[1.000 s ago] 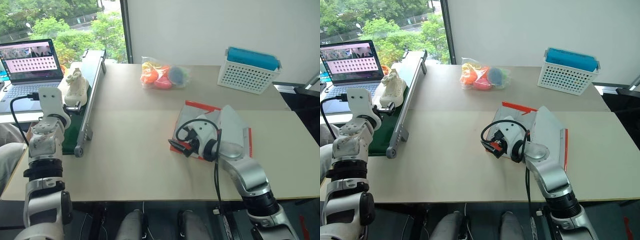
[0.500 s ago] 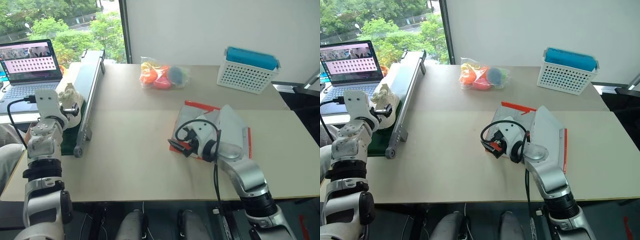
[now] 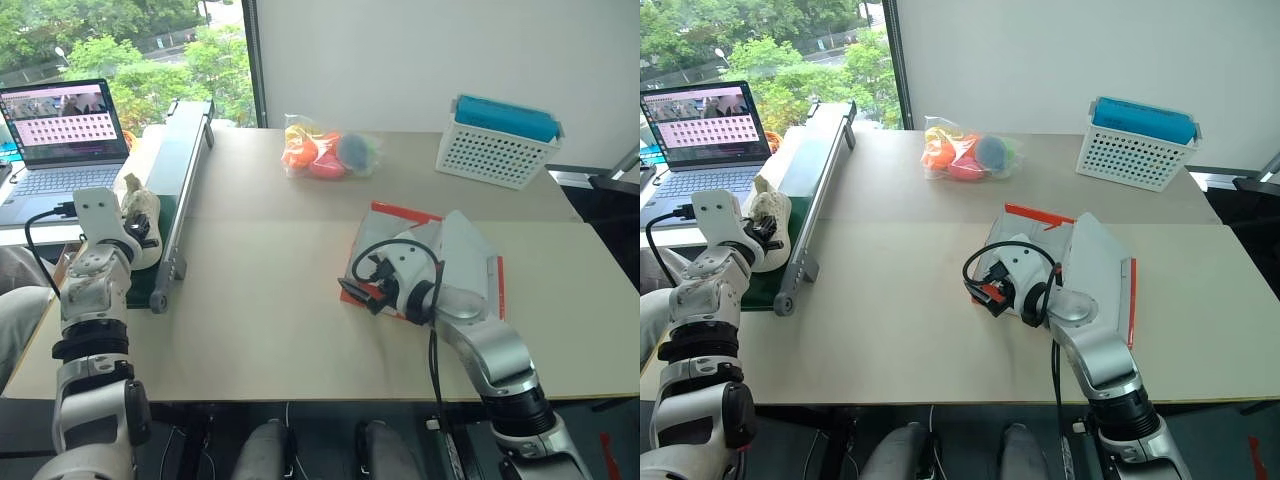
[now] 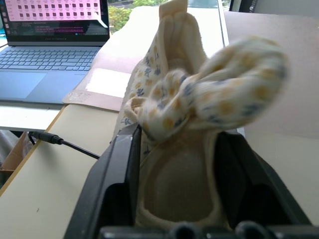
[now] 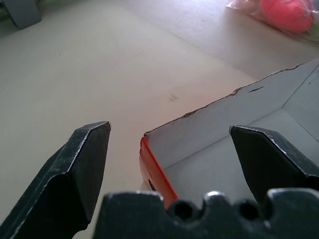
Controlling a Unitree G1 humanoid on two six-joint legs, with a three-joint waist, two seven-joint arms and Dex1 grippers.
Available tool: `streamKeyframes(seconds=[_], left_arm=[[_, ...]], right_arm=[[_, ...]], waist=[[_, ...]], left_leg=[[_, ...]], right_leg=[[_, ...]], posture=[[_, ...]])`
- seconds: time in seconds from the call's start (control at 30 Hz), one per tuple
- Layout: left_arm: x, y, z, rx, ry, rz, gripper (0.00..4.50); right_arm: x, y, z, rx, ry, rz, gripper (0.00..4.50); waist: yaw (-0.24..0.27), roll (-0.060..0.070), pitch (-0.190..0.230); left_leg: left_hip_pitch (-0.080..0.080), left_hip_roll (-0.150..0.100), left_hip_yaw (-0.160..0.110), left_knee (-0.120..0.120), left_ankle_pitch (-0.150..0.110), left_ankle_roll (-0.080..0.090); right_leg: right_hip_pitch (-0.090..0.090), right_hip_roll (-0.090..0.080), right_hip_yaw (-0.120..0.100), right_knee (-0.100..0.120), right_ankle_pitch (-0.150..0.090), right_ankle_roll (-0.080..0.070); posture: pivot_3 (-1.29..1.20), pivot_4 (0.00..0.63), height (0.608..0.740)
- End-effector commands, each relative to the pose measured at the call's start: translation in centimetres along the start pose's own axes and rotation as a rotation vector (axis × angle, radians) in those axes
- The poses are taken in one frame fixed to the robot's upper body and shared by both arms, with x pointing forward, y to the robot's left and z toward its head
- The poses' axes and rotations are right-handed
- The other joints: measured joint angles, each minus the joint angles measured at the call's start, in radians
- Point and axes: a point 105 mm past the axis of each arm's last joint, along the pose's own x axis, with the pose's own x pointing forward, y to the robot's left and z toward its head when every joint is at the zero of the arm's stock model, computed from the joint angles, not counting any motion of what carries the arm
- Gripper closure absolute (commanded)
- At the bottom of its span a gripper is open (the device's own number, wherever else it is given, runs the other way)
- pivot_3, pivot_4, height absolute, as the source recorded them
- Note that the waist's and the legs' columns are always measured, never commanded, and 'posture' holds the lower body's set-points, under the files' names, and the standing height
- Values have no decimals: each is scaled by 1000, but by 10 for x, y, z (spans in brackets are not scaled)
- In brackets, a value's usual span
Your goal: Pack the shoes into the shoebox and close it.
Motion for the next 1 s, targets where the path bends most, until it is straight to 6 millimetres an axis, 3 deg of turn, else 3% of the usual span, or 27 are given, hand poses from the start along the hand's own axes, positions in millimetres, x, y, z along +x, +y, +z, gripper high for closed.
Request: streamKeyframes(seconds=[0.03, 0.07, 0.27, 0.47, 0.77, 0.87, 1.0], left_arm=[[0, -4, 8, 1, -26, -12, 4221], [0, -3, 8, 2, -25, -11, 4474], [0, -4, 13, -17, -56, -4, 4474], [-7, -9, 49, -158, -253, -13, 4474], [-18, -57, 67, -278, -298, -228, 4474], [-20, -73, 69, -290, -288, -271, 4474], [-23, -112, 65, -301, -253, -386, 4474]], right_arm=[[-4, -3, 11, -18, -39, -20, 0], [-4, -3, 11, -18, -39, -20, 0], [-4, -3, 10, -17, -37, -25, 0], [-2, -6, 9, -15, -34, -35, 0], [5, -27, 16, 66, -61, -137, 0], [13, -45, 29, 229, -105, -207, 0], [34, -59, 62, 446, -152, -208, 0]], waist=[[0, 0, 0], [0, 0, 0], [0, 0, 0], [2, -1, 0], [-2, -2, 1], [-5, -2, 1], [-12, -2, 1]], left_leg=[[0, 0, 0, 0, 0, 0], [0, 0, 0, 0, 0, 0], [0, 0, 0, 0, 0, 0], [-1, 0, -1, 0, 0, 0], [-3, 0, -1, 0, 0, 0], [-2, 0, -1, 0, 0, 0], [-2, 0, 0, 0, 0, 0]], right_leg=[[0, 0, 0, 0, 0, 0], [0, 0, 0, 0, 0, 0], [0, 0, 0, 0, 0, 0], [0, 0, -1, -1, 0, 0], [-1, 0, -1, -1, 0, 0], [-1, 1, -1, -1, 0, 0], [-1, 1, -1, 0, 1, -1]], posture=[[0, 150, 705], [0, 150, 705], [0, 150, 705], [0, 150, 705], [0, 150, 705], [0, 150, 705], [0, 150, 705]])
